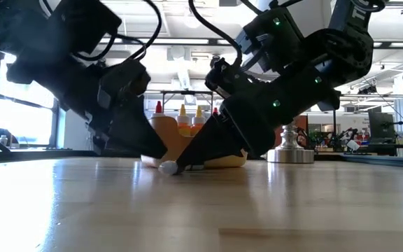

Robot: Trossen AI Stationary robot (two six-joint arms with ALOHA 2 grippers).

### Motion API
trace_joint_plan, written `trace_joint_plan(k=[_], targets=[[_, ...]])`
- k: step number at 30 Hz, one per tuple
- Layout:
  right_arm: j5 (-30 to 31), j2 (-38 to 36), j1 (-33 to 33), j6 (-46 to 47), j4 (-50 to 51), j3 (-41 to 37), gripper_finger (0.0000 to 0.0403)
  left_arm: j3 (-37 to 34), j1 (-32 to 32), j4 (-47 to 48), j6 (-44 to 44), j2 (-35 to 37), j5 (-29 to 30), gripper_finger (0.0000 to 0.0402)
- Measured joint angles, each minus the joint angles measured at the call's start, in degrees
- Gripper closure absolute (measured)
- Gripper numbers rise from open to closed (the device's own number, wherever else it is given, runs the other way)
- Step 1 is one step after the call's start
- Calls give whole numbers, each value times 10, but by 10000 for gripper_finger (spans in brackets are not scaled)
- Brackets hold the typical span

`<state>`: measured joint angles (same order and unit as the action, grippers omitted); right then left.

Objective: Pick & Place food coloring
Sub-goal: Put the small red food coloring bottle into the yellow bin

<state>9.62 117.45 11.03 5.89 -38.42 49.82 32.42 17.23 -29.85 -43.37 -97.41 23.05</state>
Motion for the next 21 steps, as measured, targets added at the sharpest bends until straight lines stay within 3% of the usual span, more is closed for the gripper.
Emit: trace_joint_plan(k=[7,15,21], targets=[[-40,0,4,-32,0,0,263,16,0,0,15,0,-8,328],[-7,0,23,-82,0,0,263,17,0,43,-23,0,-77,328],[1,0,26,-94,-5,0,263,16,0,57,-35,0,-88,328]])
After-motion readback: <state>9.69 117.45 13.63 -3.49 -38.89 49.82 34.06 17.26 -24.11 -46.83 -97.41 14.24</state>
